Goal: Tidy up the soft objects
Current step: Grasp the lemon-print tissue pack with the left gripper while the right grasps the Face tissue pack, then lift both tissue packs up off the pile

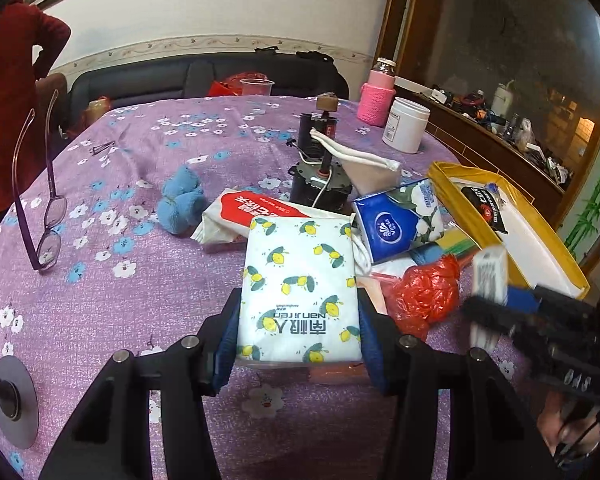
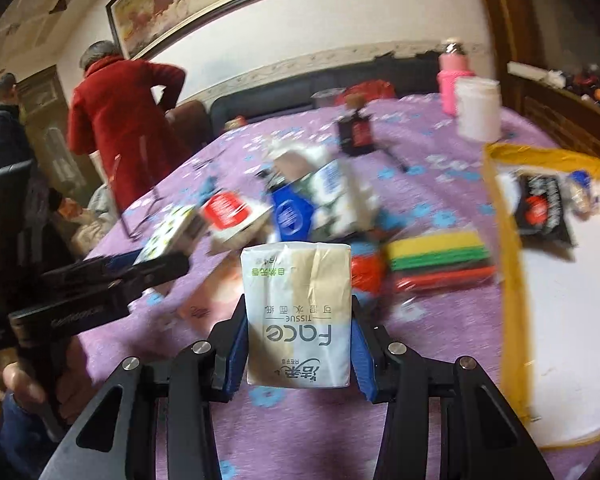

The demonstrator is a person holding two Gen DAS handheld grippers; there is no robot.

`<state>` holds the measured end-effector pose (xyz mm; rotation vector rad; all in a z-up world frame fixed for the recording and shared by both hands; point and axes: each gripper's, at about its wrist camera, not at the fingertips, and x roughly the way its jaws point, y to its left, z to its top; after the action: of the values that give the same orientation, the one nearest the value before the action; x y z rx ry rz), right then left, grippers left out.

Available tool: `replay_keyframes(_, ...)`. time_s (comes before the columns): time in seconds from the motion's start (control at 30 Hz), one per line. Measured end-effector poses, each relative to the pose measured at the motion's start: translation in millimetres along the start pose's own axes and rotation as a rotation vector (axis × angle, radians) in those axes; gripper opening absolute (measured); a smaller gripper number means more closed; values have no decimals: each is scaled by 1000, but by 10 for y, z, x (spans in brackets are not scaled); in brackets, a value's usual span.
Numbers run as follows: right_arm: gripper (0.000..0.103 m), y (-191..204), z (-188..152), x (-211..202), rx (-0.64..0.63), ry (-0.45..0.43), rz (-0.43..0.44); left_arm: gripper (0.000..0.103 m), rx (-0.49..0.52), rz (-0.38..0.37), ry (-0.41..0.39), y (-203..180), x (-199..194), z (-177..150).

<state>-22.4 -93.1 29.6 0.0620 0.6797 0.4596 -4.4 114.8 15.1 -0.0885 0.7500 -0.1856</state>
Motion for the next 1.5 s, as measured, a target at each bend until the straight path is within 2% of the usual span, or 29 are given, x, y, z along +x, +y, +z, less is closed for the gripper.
replay_keyframes(0.1,48,-141,-4,-40,28,-18,-26,52,1,0,3,2,13,5)
replay_keyframes(0.2,48,-228,15,-4,63,-10,-8,52,2,-2,5,0,21,6)
replay_keyframes(0.57,48,-204,-9,18,59,-6,2,52,-9,-11,6,38,34,2)
replay_keyframes(0.83,48,-201,-20,-30,64,-33,-24,52,24,-38,7,-39,14,-19)
replay_keyframes(1.07,48,-190,-34,-63,64,-45,-41,52,-9,-48,14,20,7,-23)
replay_keyframes(1.5,48,-189,-32,-69,66,-39,-53,52,10,-60,8,0,-4,-29)
